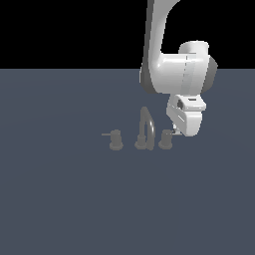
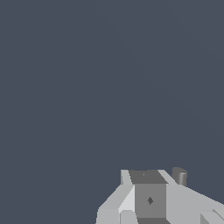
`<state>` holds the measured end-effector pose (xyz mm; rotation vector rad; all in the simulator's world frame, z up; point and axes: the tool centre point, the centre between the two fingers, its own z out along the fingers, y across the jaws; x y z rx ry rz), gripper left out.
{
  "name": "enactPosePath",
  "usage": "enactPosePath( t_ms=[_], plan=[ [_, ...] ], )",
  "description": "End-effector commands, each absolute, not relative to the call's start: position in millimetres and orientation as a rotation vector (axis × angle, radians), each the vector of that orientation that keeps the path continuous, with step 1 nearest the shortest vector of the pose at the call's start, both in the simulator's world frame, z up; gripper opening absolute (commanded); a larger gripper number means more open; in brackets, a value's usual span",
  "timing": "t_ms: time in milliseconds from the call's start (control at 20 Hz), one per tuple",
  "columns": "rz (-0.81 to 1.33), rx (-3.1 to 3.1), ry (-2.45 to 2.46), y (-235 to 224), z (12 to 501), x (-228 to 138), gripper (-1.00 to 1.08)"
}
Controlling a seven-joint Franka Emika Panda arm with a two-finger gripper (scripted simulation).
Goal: Turn on the faucet by rotating a designated handle.
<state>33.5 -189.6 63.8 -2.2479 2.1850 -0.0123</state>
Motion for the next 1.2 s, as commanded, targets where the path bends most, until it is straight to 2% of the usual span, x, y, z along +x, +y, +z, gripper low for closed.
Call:
enactPosePath(
  t_ms=[0,600,700,1150],
  plan=[
    [-0.007,-2.248,2.188,-189,64,27,-1.00],
    [0.000,-2.245,2.198,-187,64,-13,-1.00],
    [-0.023,-2.236,2.200,-193,63,-4,-1.00],
    [-0.006,-2.243,2.198,-163,64,-26,-1.00]
  ],
)
